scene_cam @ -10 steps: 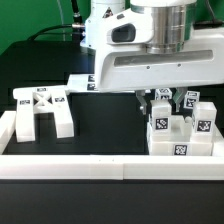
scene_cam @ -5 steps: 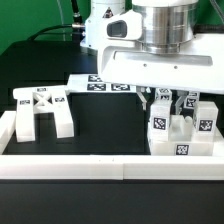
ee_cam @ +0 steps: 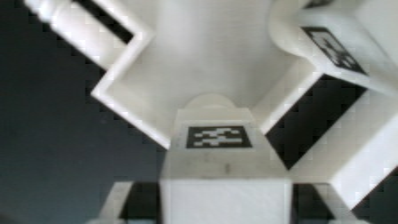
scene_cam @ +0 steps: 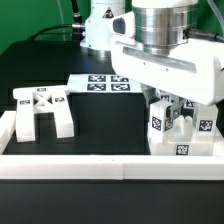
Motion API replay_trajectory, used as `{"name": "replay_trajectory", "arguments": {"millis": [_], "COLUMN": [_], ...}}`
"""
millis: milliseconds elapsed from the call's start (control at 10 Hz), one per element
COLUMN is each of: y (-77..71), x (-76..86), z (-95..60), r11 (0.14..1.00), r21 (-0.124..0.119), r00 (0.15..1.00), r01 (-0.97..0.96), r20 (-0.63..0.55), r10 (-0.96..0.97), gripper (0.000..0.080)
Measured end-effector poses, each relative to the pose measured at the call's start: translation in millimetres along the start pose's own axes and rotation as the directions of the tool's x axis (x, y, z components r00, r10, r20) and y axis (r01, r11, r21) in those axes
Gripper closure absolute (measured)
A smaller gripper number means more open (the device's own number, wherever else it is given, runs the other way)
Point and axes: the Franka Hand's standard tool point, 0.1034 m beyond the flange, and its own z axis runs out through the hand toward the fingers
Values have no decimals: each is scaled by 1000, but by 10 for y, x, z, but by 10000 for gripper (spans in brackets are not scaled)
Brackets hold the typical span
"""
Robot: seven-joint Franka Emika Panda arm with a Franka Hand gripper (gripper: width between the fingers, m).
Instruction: Assemble chair
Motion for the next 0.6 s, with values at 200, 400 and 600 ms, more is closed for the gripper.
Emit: {"name": "replay_trajectory", "arguments": {"millis": [200, 400, 600], "y": [1, 5, 13], "x": [1, -2, -7], "z": [2, 6, 22], "r11": [999, 991, 947], "r21": [-1, -3, -18], "r00": [999, 991, 947], "r01": [40, 137, 320], "r20": [0, 0, -6], "r10": [-40, -137, -320], "gripper": [509, 212, 163]}}
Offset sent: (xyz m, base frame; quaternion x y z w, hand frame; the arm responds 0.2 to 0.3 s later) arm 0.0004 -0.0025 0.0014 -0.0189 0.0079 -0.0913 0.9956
